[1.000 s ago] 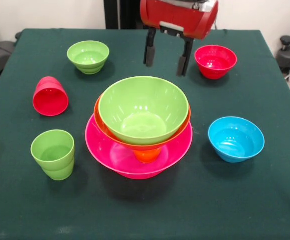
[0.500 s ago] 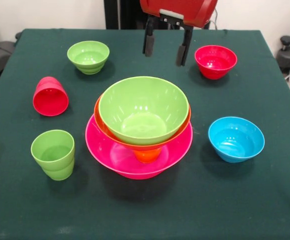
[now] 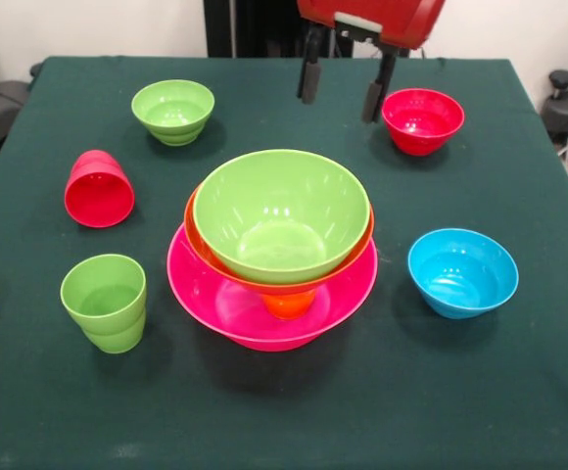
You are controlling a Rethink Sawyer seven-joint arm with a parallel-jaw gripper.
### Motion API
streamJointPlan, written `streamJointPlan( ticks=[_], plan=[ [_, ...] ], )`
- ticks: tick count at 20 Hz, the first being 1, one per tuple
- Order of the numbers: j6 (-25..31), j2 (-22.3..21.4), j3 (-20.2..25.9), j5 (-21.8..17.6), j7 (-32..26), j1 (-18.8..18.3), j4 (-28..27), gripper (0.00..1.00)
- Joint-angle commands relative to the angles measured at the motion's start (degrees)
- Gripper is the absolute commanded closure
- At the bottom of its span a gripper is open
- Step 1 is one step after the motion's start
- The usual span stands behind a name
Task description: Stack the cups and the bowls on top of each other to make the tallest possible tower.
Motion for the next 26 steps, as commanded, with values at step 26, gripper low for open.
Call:
streamJointPlan(
  ticks=[26],
  plan=[
    [-3.9, 6.0, -15.8, 9.8, 22.5, 12.1, 5.5, 0.00]
  ],
)
